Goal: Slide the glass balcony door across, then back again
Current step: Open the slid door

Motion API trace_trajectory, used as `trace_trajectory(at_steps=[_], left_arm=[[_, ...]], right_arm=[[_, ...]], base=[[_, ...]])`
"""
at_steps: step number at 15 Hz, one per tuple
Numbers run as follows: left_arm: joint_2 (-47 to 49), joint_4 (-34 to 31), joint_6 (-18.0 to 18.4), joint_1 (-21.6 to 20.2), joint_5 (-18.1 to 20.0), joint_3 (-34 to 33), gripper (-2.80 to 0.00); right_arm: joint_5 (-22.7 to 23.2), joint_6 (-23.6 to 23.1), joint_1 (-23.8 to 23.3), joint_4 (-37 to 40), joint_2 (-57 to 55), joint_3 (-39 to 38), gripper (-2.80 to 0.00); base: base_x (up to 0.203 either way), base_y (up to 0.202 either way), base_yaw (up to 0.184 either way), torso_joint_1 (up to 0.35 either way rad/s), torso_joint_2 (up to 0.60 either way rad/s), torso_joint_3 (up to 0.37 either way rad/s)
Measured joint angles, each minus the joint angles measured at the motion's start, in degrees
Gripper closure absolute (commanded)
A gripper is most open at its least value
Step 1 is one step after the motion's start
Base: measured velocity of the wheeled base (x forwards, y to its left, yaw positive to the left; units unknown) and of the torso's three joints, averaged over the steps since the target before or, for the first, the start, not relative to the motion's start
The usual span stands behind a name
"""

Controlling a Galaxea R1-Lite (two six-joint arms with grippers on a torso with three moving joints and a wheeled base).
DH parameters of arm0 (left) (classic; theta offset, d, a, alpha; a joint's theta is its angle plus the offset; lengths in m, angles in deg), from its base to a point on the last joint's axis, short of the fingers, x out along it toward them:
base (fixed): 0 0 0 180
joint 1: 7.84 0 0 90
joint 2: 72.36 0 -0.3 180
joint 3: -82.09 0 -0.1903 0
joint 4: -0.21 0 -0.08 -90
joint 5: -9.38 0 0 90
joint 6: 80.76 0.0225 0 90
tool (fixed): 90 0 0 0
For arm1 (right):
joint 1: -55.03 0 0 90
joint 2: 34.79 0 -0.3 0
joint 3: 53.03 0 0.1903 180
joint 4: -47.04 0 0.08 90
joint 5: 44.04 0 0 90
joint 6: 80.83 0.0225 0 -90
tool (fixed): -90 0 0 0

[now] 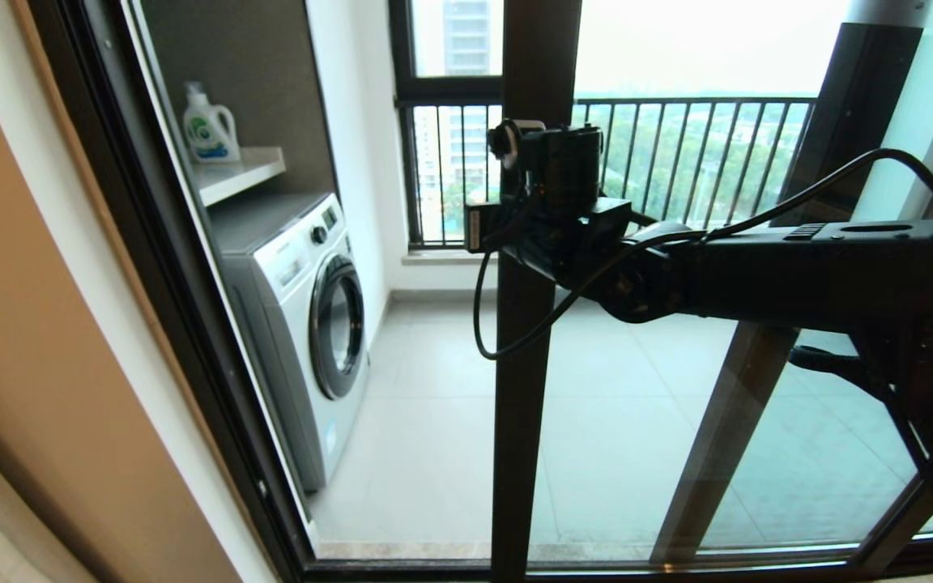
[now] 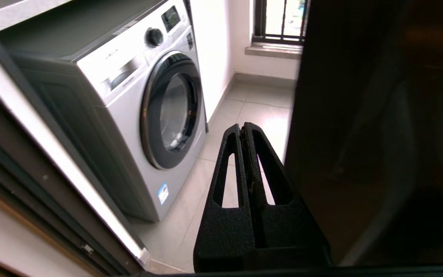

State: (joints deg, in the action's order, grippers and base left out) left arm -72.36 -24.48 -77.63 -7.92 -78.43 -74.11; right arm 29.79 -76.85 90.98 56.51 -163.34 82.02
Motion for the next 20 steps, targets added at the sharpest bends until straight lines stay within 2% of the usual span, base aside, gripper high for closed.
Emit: trace_trajectory(at_steps=[10, 20], left_arm=[[0.00, 0.00, 0.02, 0.00, -0.01, 0.00, 0.00], [0.02, 0.00, 0.02, 0.00, 0.00, 0.00, 0.00]], right_arm=[[-1.35, 0.35, -4.94, -1.95, 0.52, -0.55, 0.00], [-1.13, 0.42, -10.53, -4.51, 4.31, -7.97, 0.00]], base=[[0.000, 0.000, 0.000, 0.000, 0.00, 0.000], [0.000, 0.000, 0.000, 0.000, 0.00, 0.000]])
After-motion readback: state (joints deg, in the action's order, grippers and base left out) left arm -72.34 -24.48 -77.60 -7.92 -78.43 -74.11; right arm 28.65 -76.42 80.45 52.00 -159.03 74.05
